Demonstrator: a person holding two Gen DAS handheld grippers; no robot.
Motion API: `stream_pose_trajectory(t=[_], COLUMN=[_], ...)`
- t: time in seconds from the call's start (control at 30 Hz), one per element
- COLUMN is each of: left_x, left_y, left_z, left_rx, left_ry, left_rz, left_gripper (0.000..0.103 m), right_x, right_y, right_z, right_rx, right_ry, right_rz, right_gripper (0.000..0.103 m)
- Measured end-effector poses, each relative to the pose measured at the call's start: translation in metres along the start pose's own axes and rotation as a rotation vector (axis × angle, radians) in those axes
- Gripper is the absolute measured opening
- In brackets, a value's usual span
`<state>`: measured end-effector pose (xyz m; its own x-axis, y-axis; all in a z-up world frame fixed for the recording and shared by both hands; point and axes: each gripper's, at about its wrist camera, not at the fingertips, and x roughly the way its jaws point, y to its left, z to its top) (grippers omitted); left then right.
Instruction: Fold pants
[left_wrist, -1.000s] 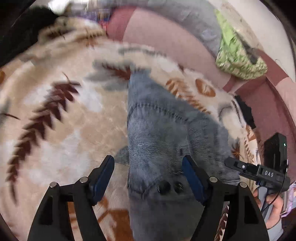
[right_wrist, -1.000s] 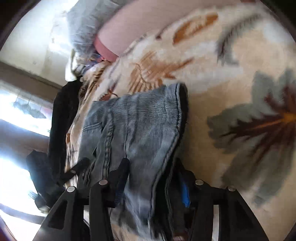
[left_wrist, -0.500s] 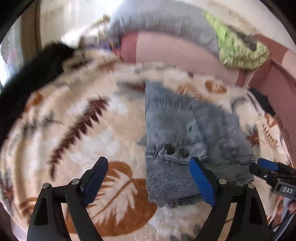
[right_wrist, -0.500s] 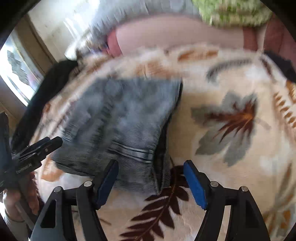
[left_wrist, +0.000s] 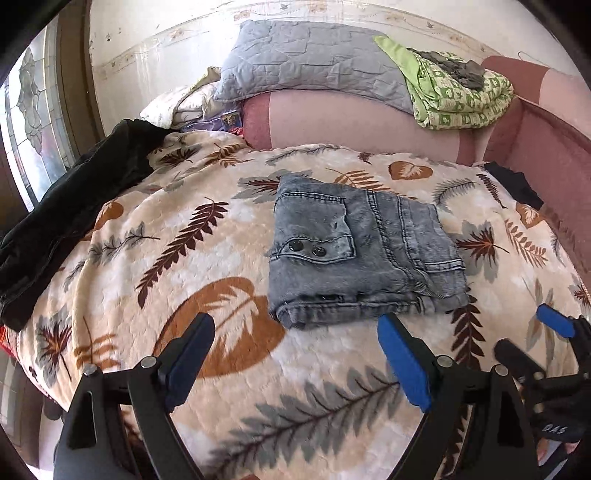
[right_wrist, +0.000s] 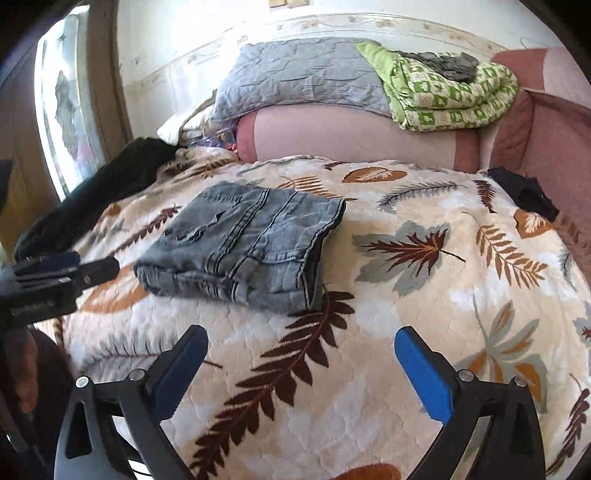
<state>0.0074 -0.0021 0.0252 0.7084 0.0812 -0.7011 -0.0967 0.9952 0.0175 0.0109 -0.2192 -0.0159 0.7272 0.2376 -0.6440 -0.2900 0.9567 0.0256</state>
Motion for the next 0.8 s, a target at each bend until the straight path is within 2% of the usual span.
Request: stream_pose_trajectory(t=[0.23,0.8], left_x=[-0.005,0.002], left_y=[-0.009,-0.016], left_z=[-0.003,-0.005], left_rx=[-0.001,-0.007], left_ry=[0.008,0.025], left_rz=[0.005,-0.019], left_gripper=[0.09,0.09], right_x=[0.0,-0.012], right_y=[0.0,-0.004], right_z=[-0.008,-0.004], right_rx=[-0.005,-0.009], right_ry=[-0.012,-0.074], right_rz=[-0.017,-0.042], right_gripper=[0.103,0.103])
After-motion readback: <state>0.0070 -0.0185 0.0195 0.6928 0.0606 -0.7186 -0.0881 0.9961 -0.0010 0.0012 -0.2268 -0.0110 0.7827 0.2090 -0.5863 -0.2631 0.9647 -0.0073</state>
